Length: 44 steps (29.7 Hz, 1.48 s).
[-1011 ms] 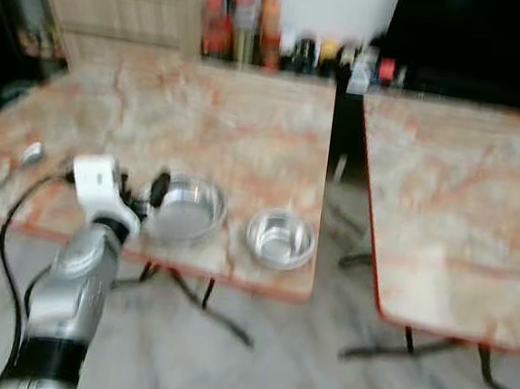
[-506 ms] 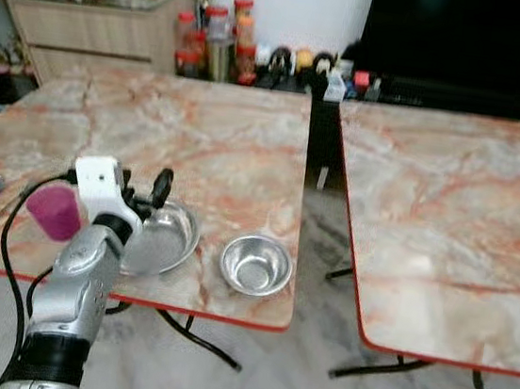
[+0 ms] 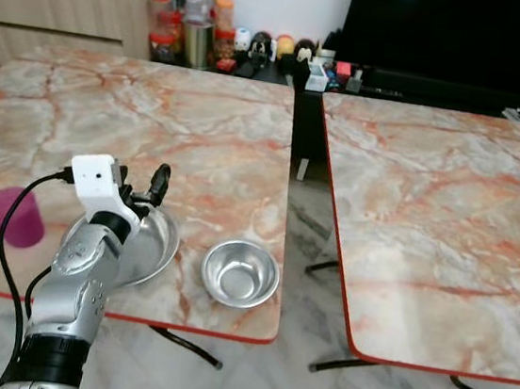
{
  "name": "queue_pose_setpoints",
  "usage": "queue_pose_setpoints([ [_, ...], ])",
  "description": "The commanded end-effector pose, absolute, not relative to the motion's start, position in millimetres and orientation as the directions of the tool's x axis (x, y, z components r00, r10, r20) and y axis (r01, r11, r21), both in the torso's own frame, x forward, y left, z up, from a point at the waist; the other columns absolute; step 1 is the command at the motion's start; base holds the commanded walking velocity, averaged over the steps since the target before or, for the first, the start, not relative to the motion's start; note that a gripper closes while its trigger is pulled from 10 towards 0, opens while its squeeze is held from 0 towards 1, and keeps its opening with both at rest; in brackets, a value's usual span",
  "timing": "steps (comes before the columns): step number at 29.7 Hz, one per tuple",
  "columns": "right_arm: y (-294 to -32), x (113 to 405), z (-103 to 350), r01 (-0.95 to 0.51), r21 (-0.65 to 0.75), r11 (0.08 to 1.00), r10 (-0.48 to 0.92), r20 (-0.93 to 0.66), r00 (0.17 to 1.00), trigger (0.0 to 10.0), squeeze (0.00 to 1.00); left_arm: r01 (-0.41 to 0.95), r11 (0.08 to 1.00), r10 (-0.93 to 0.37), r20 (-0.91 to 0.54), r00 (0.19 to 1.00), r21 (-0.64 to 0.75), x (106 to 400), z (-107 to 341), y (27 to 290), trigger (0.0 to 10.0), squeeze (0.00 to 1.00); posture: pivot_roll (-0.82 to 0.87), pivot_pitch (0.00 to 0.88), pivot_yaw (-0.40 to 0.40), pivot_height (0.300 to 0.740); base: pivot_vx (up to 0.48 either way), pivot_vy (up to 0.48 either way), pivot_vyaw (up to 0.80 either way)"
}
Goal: Setting the table
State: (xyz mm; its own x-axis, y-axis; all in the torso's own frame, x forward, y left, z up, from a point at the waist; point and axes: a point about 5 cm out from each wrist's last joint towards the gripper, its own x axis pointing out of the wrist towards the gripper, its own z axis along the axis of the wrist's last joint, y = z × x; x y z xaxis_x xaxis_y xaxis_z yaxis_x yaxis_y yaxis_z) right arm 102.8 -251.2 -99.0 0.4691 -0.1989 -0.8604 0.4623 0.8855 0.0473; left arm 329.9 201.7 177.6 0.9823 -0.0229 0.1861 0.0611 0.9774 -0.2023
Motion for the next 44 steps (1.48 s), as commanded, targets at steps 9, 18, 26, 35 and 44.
queue_pose_setpoints([
  [9, -256.1, 102.0, -97.7, 0.449, 0.028, 0.893, -0.208, -0.86, 0.467, 10.0, 0.0, 0.035, 0.984, -0.001, 0.193, 0.981, -0.176, 328.3, 177.5, 203.7, 10.0, 0.0, 0.01, 0.065, -0.084, 0.74, 0.0, -0.164, 0.0],
  [18, -256.7, 101.7, -97.5, 0.452, 0.027, 0.891, -0.211, -0.858, 0.468, 10.0, 0.0, 0.031, 0.985, 0.001, 0.186, 0.982, -0.17, 328.1, 176.4, 204.4, 10.0, 0.0, 0.01, 0.066, -0.085, 0.74, 0.0, -0.235, 0.0],
  [26, -255.5, 101.4, -98.0, 0.454, 0.031, 0.89, -0.208, -0.859, 0.468, 10.0, 0.0, 0.025, 0.986, 0.004, 0.177, 0.984, -0.162, 328.6, 175.3, 206.1, 10.0, 0.0, 0.01, 0.067, -0.08, 0.74, 0.0, 0.0, 0.0],
  [35, -255.4, 101.5, -98.0, 0.454, 0.032, 0.89, -0.209, -0.858, 0.469, 10.0, 0.0, 0.023, 0.983, 0.008, 0.175, 0.985, -0.18, 329.4, 176.2, 207.2, 10.0, 0.0, 0.01, 0.068, -0.079, 0.74, 0.0, 0.0, 0.0],
  [44, -255.5, 101.7, -97.8, 0.452, 0.034, 0.891, -0.207, -0.858, 0.471, 10.0, 0.0, 0.015, 0.983, 0.018, 0.178, 0.984, -0.182, 328.0, 177.7, 209.6, 10.0, 0.0, 0.02, 0.07, -0.079, 0.74, 0.0, 0.378, 0.0],
])
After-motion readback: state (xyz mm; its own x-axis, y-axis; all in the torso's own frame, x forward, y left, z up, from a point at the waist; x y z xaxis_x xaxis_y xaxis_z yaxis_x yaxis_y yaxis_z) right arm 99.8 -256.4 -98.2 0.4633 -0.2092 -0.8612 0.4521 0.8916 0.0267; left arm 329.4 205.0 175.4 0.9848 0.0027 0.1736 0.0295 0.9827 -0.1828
